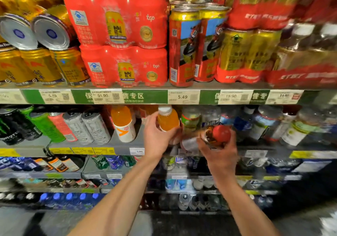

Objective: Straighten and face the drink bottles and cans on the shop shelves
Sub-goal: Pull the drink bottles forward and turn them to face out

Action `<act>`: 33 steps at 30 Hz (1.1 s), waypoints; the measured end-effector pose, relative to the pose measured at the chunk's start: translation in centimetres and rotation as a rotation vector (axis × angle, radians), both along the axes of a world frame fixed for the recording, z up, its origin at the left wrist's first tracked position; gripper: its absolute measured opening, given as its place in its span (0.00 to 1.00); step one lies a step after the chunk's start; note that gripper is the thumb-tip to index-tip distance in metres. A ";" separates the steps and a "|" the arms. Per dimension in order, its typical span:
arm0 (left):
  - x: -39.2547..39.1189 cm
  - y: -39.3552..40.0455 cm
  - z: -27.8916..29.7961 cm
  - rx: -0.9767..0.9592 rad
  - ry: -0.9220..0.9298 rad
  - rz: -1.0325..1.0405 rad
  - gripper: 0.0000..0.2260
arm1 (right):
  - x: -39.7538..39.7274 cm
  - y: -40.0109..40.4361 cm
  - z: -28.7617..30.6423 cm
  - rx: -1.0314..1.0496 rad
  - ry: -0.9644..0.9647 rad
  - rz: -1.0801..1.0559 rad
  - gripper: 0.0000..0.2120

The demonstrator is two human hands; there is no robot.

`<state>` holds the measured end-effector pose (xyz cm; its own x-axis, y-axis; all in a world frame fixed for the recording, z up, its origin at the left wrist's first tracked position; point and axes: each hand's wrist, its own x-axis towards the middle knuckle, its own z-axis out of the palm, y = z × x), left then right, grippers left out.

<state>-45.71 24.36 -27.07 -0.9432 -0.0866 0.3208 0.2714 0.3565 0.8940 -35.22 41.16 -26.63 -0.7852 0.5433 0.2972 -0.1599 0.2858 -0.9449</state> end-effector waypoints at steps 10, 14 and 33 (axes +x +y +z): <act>-0.5 2.2 -0.8 -0.228 0.022 0.174 0.35 | -0.6 1.7 -0.4 0.015 -0.021 0.073 0.30; -0.8 3.0 -0.4 -0.308 0.014 0.202 0.36 | -1.1 1.9 -0.8 0.013 -0.044 0.077 0.30; 0.8 1.6 -2.9 -0.166 -0.028 0.156 0.30 | 0.9 2.0 -0.9 -0.079 -0.056 0.095 0.37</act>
